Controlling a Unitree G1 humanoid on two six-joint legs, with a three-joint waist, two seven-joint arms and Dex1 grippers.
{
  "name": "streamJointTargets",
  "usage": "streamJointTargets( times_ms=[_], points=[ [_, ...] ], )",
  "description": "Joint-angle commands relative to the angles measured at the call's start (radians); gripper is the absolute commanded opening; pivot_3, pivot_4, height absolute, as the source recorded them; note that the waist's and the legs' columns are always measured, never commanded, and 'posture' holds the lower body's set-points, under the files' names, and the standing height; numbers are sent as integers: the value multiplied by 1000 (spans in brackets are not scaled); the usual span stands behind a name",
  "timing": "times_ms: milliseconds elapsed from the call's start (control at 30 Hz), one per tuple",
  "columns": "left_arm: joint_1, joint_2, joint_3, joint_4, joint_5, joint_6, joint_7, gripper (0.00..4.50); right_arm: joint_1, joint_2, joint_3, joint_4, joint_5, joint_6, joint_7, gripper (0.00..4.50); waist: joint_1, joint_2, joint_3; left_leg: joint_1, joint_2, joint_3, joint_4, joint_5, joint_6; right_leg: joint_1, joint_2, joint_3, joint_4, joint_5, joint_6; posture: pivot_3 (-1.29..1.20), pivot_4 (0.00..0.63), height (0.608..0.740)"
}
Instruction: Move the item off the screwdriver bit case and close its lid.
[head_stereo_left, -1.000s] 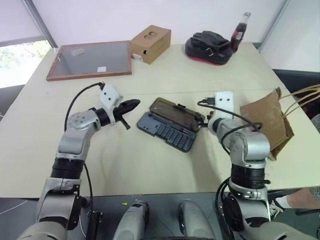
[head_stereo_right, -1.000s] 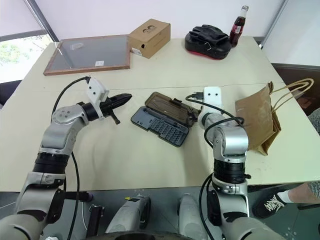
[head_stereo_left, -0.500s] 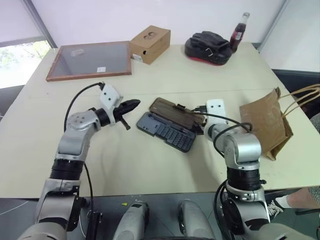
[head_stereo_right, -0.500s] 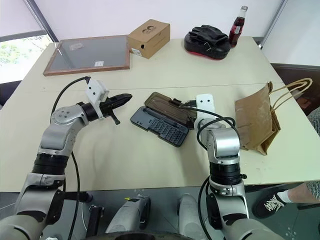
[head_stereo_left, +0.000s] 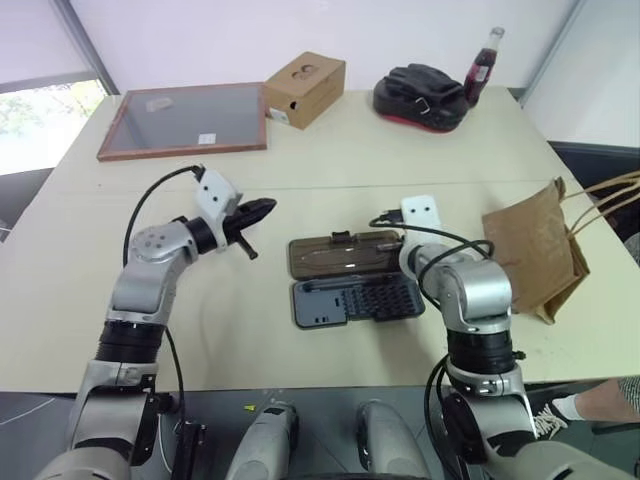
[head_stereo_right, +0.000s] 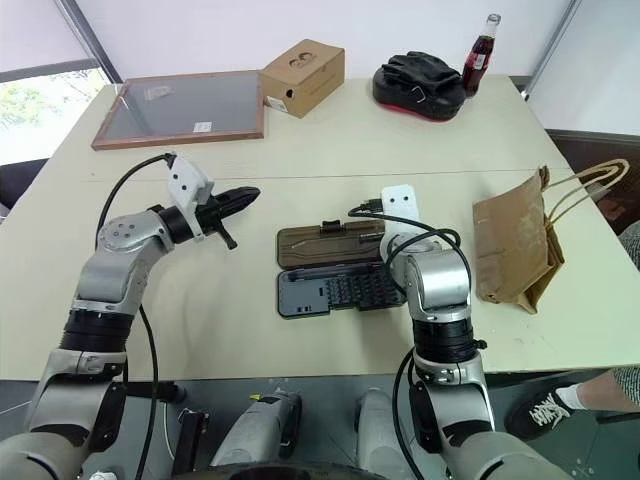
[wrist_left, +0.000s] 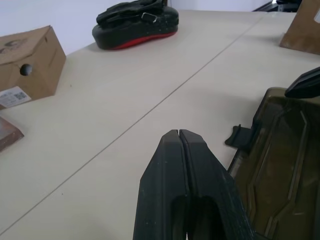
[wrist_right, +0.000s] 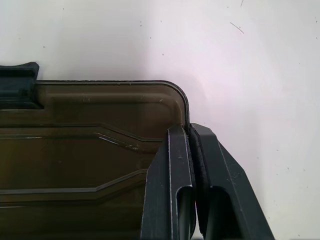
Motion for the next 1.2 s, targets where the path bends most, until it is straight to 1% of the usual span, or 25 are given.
streamJointTargets(
  times_ms=[33,133,300,433,567,700,967,1200],
  points=[
    [-3,15,29,-30,-9,-9,11,0,-16,17,-30,-13,-14,106,-9,33,0,0,0,0,0,0,0,0,0,0,0,0,0,0,0,0,150,740],
    [-1,14,28,-33,-10,-8,15,0,-53,65,-88,-49,-23,213,-20,33,0,0,0,0,0,-1,0,0,0,0,0,0,0,0,0,0,150,740],
    [6,10,22,-41,-11,-5,18,0,-95,151,-158,-74,-44,236,-53,33,-2,0,0,0,0,-2,-1,0,0,-1,0,0,0,0,0,0,150,740],
    [9,7,16,-42,-12,-1,17,0,-120,181,-142,-108,-38,236,-57,33,-9,0,0,0,1,-2,-2,0,0,-2,0,0,1,0,0,0,150,740],
    [7,3,11,-41,-11,1,16,0,-109,193,-127,-121,-26,236,-51,33,-19,1,0,0,1,-2,-2,0,0,-2,0,0,1,0,0,0,150,740],
    [0,1,9,-34,-10,0,15,0,-92,187,-100,-125,-8,236,-41,33,-26,1,0,0,1,-2,-2,0,0,-2,1,0,1,0,0,0,150,740],
    [-5,-2,6,-33,-8,-1,14,0,-69,114,-47,-131,48,236,-17,33,-27,1,0,0,1,-2,-2,0,0,-3,1,0,1,0,0,0,150,740],
    [-5,-5,6,-30,-6,-3,16,0,-63,80,-40,-124,111,236,-36,33,-27,1,0,0,1,-2,-2,0,0,-3,1,0,1,0,0,0,150,740]
  ],
)
